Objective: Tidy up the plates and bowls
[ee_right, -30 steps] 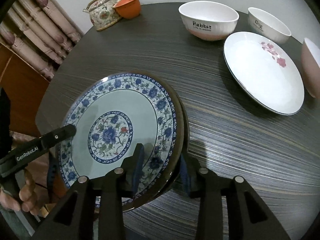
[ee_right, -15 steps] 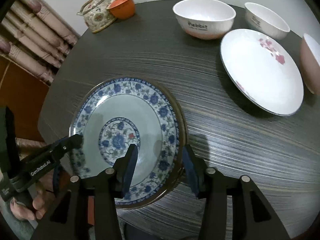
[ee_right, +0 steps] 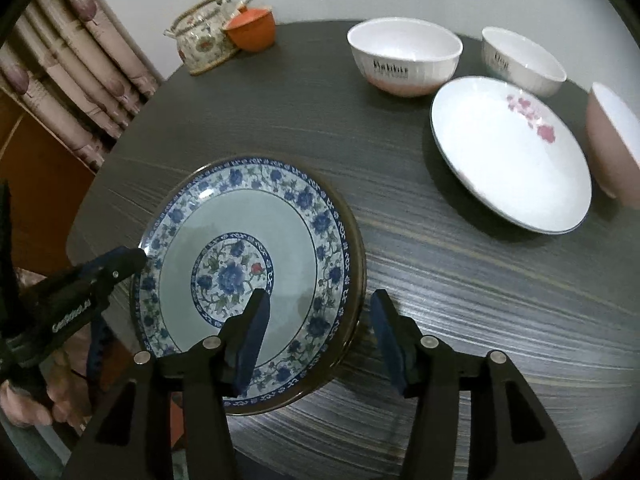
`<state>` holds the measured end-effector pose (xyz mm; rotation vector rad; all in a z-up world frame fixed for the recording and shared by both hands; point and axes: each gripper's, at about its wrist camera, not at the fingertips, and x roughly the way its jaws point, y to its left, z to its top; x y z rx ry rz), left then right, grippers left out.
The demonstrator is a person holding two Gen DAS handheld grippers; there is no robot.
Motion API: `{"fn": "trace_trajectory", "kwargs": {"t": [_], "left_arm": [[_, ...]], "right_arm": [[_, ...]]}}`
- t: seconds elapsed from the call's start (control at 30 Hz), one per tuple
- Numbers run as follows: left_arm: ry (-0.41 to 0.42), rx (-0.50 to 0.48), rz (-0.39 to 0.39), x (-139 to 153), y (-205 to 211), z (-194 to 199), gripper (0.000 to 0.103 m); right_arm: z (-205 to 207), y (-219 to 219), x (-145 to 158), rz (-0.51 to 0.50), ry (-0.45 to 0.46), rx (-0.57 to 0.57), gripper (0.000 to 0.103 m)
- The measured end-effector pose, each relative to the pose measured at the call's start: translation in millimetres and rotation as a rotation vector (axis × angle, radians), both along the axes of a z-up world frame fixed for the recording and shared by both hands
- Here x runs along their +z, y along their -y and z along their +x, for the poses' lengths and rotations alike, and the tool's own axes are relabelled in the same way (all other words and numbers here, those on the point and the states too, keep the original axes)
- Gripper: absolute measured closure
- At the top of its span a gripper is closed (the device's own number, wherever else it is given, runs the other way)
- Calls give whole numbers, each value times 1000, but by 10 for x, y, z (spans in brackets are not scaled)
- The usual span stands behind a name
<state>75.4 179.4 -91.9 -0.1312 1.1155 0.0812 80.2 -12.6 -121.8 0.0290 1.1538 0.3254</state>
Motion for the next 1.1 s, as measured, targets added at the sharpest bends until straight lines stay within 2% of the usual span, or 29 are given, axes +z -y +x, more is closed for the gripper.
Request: {"fn": "trace_trajectory", "kwargs": {"t": [0.1, 0.27, 0.37, 0.6, 0.63, 0.87, 1.0, 1.1], "left_arm": [[24, 27, 37, 25, -39, 7, 72], [47, 60, 66, 32, -147, 13, 60], [54, 73, 97, 11, -198, 17, 58], [69, 134, 97, 13, -380, 3, 53], [71, 135, 102, 20, -378, -4, 50], [106, 112, 152, 87, -271, 14, 49], [110, 113, 130, 164, -157, 15, 48], [128, 75, 135, 268, 25, 64, 48]], "right_arm": [[-62, 33, 27, 0, 29, 1, 50], [-128, 114, 50, -18, 58, -15, 50], [-151, 182, 67, -10, 69, -21, 48], [-181, 412, 143, 35, 103, -55, 47], [-194, 471, 159, 44, 111, -60, 47], [-226, 1001, 284, 110, 190, -121, 47], [-208, 1376, 281, 134, 204, -182, 47], [-164, 1650, 264, 119, 203, -231, 47]]}}
